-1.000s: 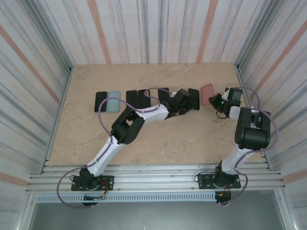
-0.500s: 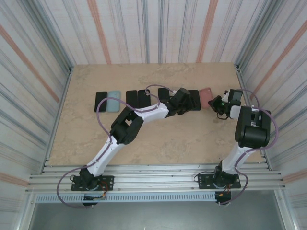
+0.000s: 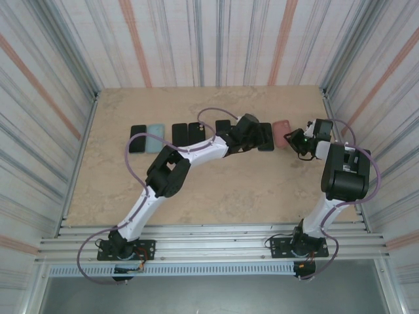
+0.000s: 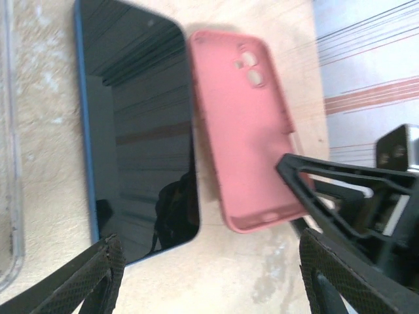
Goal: Take the phone out of the phone case
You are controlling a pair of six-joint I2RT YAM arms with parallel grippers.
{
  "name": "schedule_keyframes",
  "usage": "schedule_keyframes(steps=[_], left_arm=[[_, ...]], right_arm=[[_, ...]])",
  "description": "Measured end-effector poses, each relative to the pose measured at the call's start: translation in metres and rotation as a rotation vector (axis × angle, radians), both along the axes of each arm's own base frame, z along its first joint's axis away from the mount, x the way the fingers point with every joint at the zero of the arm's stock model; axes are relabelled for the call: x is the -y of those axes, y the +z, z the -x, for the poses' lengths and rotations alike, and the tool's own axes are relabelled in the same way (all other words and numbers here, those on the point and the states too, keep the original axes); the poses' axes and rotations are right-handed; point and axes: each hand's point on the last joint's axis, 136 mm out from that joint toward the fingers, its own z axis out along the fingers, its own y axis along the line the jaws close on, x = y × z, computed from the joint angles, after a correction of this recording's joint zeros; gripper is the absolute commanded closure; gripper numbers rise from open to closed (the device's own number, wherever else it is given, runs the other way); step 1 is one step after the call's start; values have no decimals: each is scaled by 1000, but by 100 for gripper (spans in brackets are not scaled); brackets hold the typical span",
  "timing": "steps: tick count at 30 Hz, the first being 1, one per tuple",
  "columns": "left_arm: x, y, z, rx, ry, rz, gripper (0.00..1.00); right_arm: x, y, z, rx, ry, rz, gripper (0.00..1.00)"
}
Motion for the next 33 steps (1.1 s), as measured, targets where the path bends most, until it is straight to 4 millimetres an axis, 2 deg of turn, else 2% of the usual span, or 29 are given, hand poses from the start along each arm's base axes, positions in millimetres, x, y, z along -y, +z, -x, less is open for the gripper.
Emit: schedule_keyframes(steps=[5,8,15,20,26,29,33], left_arm=[[-5,39,0,52,-27,39,26],[-16,51,-1,69,-30,49,26],[-51,60,-8,86,-23,28,25],[-73,64,-10,100,-23,6,22],[-88,85,-8,140,-45,11,21],[-97,91,-5,158,-63,7,20],[-114,97,0,206,-108,-39,13]], right_arm=[[3,2,-1,-6,8,20,49],[6,2,-1,-14,8,32,47],[12,7,-4,-15,13,61,42],[14,-1,3,-52,20,93,41],[15,-1,10,-80,34,127,40],[14,8,11,-66,49,143,34],[-1,35,12,1,109,179,31]])
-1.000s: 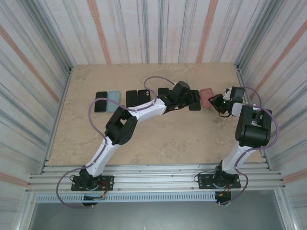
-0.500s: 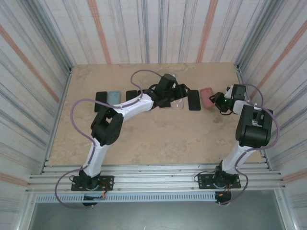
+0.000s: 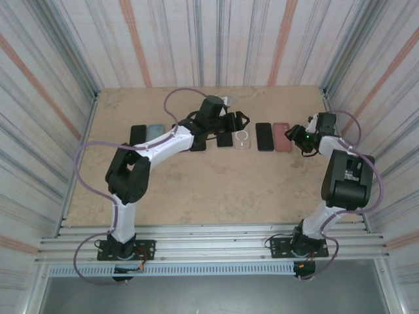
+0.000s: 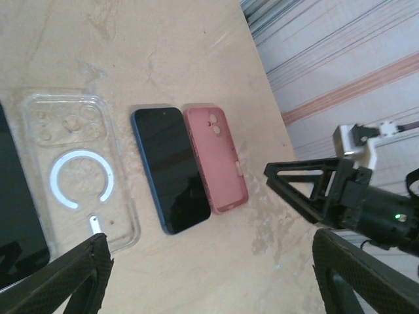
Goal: Take the phone out of the phone case
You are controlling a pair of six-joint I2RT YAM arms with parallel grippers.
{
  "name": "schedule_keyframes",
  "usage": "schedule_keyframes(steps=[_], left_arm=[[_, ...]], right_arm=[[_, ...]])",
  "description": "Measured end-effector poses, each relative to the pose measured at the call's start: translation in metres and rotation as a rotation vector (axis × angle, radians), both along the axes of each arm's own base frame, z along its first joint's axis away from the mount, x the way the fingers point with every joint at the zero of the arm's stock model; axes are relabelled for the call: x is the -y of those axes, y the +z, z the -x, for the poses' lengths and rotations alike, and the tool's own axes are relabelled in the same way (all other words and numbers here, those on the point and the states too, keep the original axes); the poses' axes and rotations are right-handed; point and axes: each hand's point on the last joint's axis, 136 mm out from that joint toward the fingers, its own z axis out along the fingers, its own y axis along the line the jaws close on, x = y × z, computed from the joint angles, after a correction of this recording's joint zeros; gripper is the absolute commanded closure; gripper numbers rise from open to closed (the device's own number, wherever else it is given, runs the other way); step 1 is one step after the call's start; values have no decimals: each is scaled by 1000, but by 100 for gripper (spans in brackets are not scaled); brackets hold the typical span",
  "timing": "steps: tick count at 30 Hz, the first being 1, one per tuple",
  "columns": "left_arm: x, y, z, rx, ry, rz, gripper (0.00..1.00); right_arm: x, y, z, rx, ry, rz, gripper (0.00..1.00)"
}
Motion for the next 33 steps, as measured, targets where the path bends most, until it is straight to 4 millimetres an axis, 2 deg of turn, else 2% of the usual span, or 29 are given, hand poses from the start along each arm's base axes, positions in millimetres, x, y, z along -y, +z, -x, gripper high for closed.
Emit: schedule_keyframes(steps=[6,7,9,10,11,13,16,22,27,29,33], left_arm=[[-43,21,14,152,-77,-135,2],[-52,25,16,180,-87,-160,1],[-72,31,20,230,-99,-204,1],[-82,31,22,245,-101,-225,1],[-94,31,22,262,-99,-248,1],[-119,24,23,274,-85,-294,2],[-164,3,23,257,-33,-359,1],[-263,-54,38,178,146,-467,1],[-316,-80,53,182,267,-538,1],[-331,-87,56,178,299,-557,1],[-356,-88,51,203,356,-598,1]], right_arm=[[-45,56,5,158,167,77,20],[-53,65,7,187,198,91,13],[-69,76,14,237,252,108,10],[-75,78,18,257,272,109,2],[-79,78,24,273,289,111,1],[-81,74,32,296,303,124,1],[-77,59,43,316,282,152,1],[-52,26,52,309,173,269,1],[-33,9,50,334,113,332,1],[-30,-2,50,327,109,335,1],[-34,-16,49,307,159,356,1]])
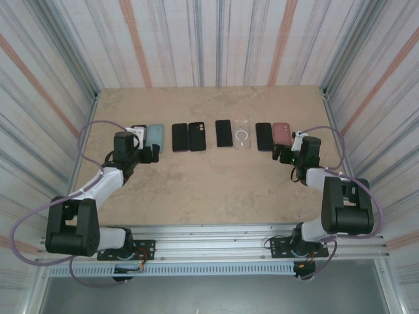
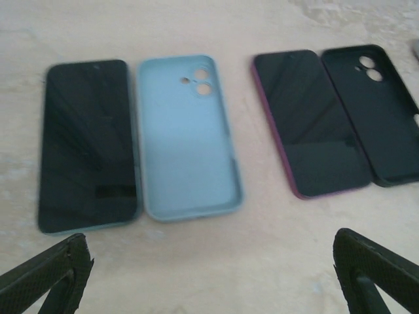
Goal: Take the phone out of the phone case
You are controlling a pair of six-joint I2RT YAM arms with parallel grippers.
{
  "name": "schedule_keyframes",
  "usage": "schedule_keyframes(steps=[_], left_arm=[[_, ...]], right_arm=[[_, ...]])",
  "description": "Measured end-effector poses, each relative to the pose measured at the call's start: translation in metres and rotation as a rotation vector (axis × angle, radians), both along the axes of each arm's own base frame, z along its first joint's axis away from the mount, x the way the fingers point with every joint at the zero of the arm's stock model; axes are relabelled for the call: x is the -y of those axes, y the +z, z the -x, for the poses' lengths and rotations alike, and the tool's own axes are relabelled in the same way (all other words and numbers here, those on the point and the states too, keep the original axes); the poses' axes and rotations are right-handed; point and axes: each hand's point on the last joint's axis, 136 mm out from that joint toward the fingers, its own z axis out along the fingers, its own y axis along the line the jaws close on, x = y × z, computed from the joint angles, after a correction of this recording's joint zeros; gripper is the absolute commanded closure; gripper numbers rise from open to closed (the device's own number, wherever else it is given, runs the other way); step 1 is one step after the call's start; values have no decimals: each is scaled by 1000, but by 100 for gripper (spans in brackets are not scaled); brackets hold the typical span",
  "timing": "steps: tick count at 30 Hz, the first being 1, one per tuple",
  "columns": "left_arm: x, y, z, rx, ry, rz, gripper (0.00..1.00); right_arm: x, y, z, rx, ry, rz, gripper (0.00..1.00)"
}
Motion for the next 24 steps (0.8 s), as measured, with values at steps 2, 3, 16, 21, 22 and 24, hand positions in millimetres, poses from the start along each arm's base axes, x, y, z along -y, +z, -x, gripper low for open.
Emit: schedule_keyframes(steps=[2,3,16,21,22,24], left_arm=[[-6,1,-2,29,11,-18,1],[-7,-1,-2,39,12,-22,1],[-10,-24,-12,189,-69,-78,1],[-14,-26,-15,246,-73,-68,1],[-14,-30,-14,248,-75,-68,1],[-13,-38,-10,229,-81,-64,1]], right_arm=[[-5,4,-3,26,26,32,1],[-6,7,-5,49,36,49,1],[8,7,-4,204,45,52,1],[7,5,-4,218,46,53,1],[11,6,-5,221,27,62,1],[17,7,-7,224,-12,82,1]])
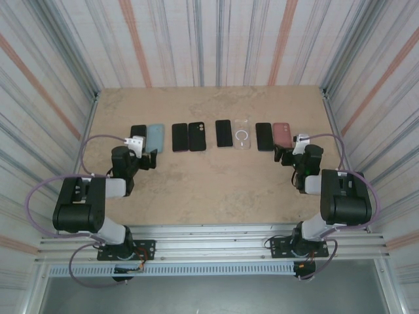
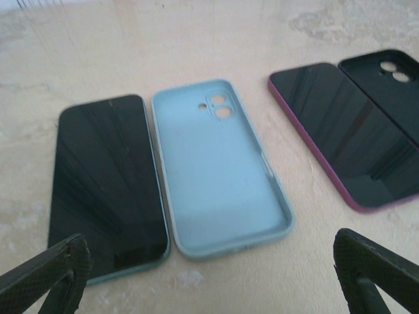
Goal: Take the phone out of the phone case
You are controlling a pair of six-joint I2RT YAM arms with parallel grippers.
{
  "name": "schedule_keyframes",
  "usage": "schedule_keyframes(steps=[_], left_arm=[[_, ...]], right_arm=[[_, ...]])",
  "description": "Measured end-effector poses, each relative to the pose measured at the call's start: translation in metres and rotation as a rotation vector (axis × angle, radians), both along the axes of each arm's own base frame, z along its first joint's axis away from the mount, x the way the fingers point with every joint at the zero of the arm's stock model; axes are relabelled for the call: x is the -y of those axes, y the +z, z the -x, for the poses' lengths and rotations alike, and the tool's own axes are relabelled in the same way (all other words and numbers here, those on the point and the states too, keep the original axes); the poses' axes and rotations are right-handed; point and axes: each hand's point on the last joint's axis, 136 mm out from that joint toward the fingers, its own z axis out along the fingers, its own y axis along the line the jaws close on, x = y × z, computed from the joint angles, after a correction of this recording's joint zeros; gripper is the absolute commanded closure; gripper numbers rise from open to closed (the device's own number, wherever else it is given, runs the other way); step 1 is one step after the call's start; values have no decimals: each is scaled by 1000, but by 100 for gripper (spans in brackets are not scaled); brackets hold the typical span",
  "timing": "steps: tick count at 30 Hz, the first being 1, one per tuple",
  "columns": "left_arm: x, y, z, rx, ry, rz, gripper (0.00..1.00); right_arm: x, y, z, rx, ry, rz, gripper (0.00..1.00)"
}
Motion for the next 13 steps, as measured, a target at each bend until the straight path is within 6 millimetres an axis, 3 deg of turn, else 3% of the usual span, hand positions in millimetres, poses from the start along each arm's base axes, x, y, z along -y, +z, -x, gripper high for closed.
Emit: schedule_keyframes(steps=[13], left_arm=[[-13,4,-5,10,75,-3,1]], right_arm=[[8,-3,-3,-14,-113,72,1]])
